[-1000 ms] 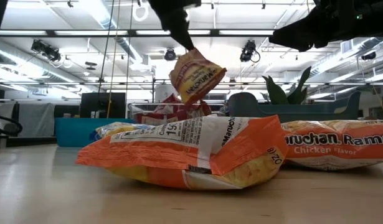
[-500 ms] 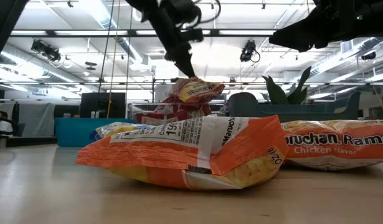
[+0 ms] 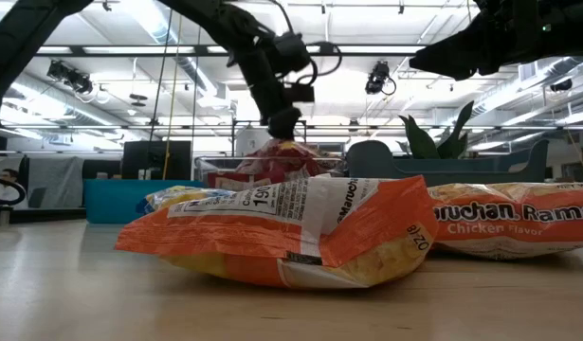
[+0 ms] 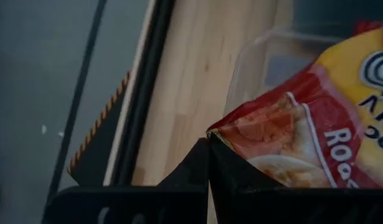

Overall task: Sort Maruchan noodles
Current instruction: Put the red noodle pack into the transparent bin, then put the blue noodle pack into the green bin

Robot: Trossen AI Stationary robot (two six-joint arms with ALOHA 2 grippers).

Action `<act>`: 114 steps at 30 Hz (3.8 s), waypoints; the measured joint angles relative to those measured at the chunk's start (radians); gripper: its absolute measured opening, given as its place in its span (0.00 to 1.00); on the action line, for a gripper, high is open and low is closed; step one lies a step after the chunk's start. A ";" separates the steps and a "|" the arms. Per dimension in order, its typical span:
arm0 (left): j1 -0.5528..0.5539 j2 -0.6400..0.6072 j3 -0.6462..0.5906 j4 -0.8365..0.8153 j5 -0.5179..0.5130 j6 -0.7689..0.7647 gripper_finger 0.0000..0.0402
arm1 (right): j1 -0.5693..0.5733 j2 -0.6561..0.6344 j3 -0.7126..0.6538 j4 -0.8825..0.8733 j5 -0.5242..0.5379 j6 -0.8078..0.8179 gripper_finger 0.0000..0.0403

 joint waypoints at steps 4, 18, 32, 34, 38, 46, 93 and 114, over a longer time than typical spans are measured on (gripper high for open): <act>-0.002 0.030 0.000 -0.058 0.099 0.005 0.02 | 0.000 0.000 0.000 0.000 0.000 0.000 0.49; -0.066 -0.071 0.001 -0.148 -0.170 0.062 0.27 | 0.000 0.000 0.000 0.000 -0.002 0.001 0.49; -0.143 -0.016 0.001 -0.201 0.260 -0.067 0.29 | 0.000 0.000 0.000 0.000 -0.004 0.012 0.49; -0.150 0.018 0.001 -0.201 0.231 -0.074 0.29 | 0.000 0.000 0.000 0.000 -0.005 0.012 0.49; -0.158 0.034 0.001 -0.202 0.186 -0.064 0.29 | 0.000 0.000 0.000 0.000 -0.006 0.012 0.49; -0.169 -0.128 0.020 -0.215 0.223 -0.045 0.29 | 0.000 0.000 0.000 -0.008 -0.005 0.012 0.49; -0.741 -0.202 -0.477 -0.213 0.057 -0.542 0.29 | 0.000 0.000 0.000 0.023 -0.004 0.004 0.49; -0.750 -0.146 -0.478 -0.162 -0.059 -0.480 0.16 | 0.000 0.013 0.001 0.023 -0.004 0.005 0.49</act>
